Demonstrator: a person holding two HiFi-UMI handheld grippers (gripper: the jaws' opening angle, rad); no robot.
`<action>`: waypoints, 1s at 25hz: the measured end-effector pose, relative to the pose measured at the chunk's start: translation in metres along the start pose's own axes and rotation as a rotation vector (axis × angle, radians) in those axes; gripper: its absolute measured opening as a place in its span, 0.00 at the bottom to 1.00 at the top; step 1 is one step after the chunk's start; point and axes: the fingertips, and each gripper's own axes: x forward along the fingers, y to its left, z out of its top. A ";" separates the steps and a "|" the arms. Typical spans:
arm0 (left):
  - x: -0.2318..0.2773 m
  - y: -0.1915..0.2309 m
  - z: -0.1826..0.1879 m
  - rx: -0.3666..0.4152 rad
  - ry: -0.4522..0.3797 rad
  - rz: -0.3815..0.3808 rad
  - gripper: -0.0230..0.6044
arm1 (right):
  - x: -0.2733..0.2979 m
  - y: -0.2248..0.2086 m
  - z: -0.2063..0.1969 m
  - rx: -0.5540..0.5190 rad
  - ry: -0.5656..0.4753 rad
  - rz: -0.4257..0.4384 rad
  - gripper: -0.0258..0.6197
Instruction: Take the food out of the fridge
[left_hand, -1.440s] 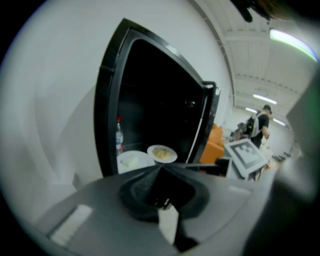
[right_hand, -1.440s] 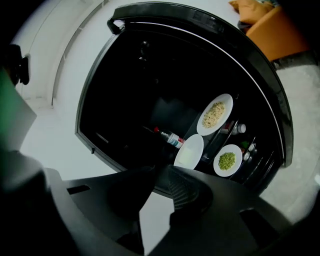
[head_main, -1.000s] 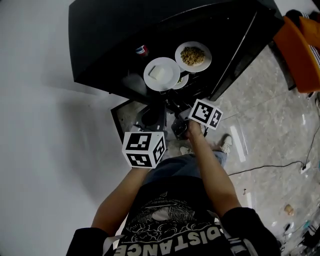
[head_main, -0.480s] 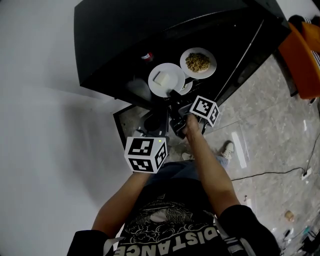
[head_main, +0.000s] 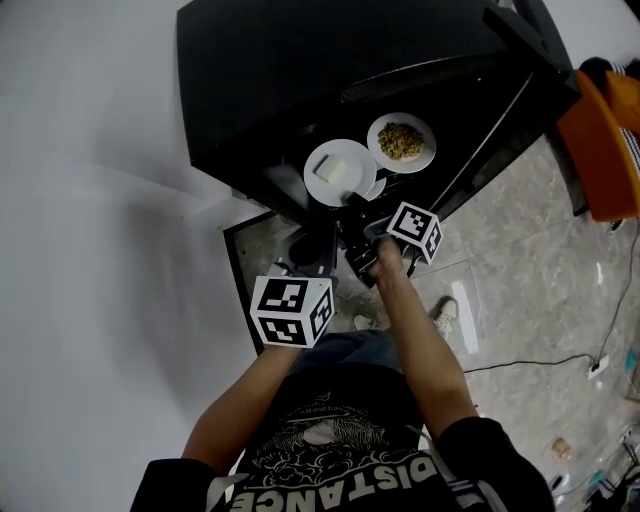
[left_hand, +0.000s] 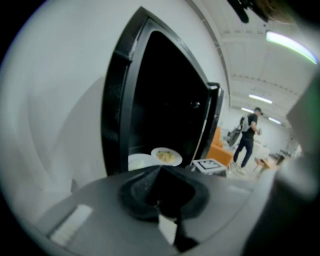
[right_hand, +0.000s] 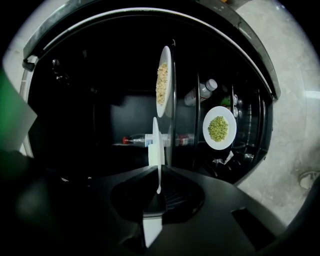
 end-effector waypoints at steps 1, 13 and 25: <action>-0.001 -0.001 0.002 -0.004 -0.006 0.002 0.04 | -0.003 0.004 0.000 0.001 0.003 0.006 0.06; -0.024 -0.023 0.047 0.006 -0.070 0.010 0.04 | -0.095 0.061 -0.018 0.020 0.031 0.000 0.06; -0.065 -0.029 0.118 0.058 -0.165 0.040 0.04 | -0.203 0.175 -0.035 -0.019 0.078 0.033 0.06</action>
